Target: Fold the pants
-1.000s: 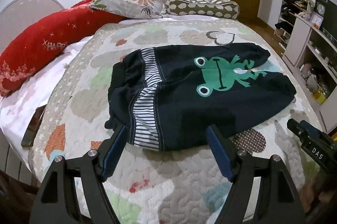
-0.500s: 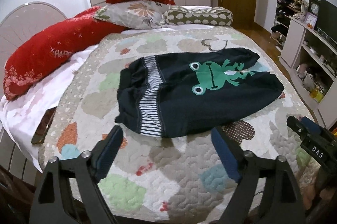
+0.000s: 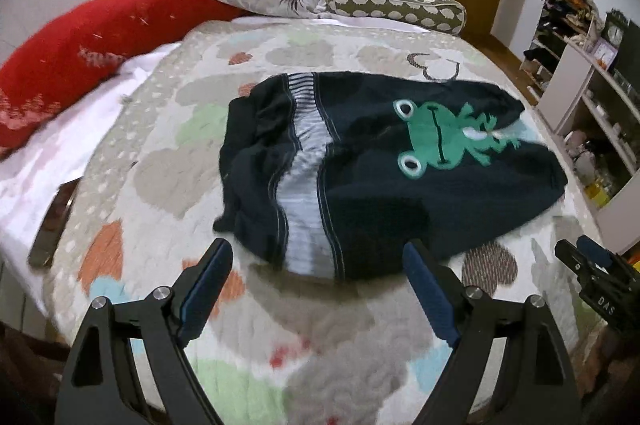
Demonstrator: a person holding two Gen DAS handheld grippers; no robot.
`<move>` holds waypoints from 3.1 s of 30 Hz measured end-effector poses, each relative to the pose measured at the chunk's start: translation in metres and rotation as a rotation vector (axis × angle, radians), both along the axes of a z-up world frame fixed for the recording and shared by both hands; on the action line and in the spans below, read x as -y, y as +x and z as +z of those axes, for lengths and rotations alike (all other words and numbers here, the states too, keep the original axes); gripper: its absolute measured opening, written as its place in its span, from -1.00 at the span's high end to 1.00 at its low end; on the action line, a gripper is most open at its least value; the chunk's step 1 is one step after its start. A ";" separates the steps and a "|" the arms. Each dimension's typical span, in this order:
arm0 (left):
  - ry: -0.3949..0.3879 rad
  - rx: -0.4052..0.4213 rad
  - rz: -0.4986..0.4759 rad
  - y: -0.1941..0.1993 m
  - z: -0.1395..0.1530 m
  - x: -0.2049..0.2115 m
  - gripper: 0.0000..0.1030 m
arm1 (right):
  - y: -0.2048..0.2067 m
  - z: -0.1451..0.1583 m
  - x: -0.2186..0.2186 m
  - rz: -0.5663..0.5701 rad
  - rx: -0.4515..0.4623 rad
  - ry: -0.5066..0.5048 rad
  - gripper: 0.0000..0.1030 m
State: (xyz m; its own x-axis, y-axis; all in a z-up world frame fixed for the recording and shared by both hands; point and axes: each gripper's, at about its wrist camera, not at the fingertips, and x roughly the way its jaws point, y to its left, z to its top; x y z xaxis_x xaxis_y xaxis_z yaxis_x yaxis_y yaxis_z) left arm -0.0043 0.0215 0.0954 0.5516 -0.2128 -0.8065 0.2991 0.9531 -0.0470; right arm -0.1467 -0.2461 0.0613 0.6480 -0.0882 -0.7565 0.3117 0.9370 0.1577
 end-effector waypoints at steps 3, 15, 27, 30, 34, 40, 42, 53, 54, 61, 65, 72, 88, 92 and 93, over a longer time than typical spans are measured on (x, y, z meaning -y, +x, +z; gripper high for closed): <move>-0.038 -0.049 -0.034 0.039 -0.001 -0.001 -0.67 | 0.029 0.008 0.011 0.052 -0.026 -0.041 -0.35; -0.070 -0.194 -0.234 0.236 -0.038 0.050 -0.67 | 0.270 0.012 0.044 0.384 -0.166 -0.274 -0.35; 0.150 -0.240 -0.450 0.255 -0.091 0.101 -0.63 | 0.349 -0.045 0.080 0.454 -0.248 -0.208 -0.55; 0.126 -0.200 -0.431 0.249 -0.080 0.099 0.55 | 0.339 -0.041 0.079 0.474 -0.226 -0.148 0.29; 0.142 -0.149 -0.412 0.232 -0.061 0.099 0.88 | 0.325 -0.026 0.073 0.466 -0.208 -0.110 0.90; 0.121 -0.024 -0.391 0.185 -0.012 0.086 0.88 | 0.293 0.013 0.054 0.425 -0.131 -0.187 0.91; 0.097 0.009 -0.385 0.166 0.004 0.079 0.88 | 0.274 0.031 0.047 0.419 -0.099 -0.205 0.91; 0.089 0.096 -0.294 0.031 -0.019 0.037 0.84 | 0.126 0.022 0.011 0.418 -0.050 -0.105 0.90; 0.112 0.079 -0.272 0.023 -0.033 0.035 0.79 | 0.118 0.014 0.010 0.416 -0.056 -0.097 0.89; -0.020 0.017 -0.219 -0.023 -0.040 -0.015 0.40 | 0.061 -0.025 0.029 0.284 -0.057 0.001 0.46; -0.122 0.054 -0.109 -0.017 -0.020 -0.049 -0.06 | 0.043 -0.013 0.050 0.187 -0.014 -0.012 0.15; -0.145 0.055 0.010 0.037 -0.016 -0.048 -0.06 | 0.051 -0.001 0.078 0.053 0.030 0.033 -0.03; -0.032 0.009 0.190 0.061 -0.083 -0.045 -0.31 | 0.126 -0.002 0.121 -0.119 -0.062 -0.054 0.77; -0.041 0.033 0.190 0.059 -0.086 -0.046 -0.44 | 0.109 -0.011 0.142 -0.183 -0.069 -0.010 0.69; -0.056 0.034 0.193 0.060 -0.087 -0.047 -0.46 | 0.099 -0.008 0.146 -0.189 -0.036 0.037 0.40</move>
State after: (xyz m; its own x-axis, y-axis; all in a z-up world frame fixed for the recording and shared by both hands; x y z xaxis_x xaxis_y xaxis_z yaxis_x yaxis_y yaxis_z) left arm 0.0556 0.0686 0.0083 0.6134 -0.1442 -0.7765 0.1134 0.9891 -0.0941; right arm -0.0479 -0.3918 0.0531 0.5947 -0.1776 -0.7841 0.4874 0.8553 0.1760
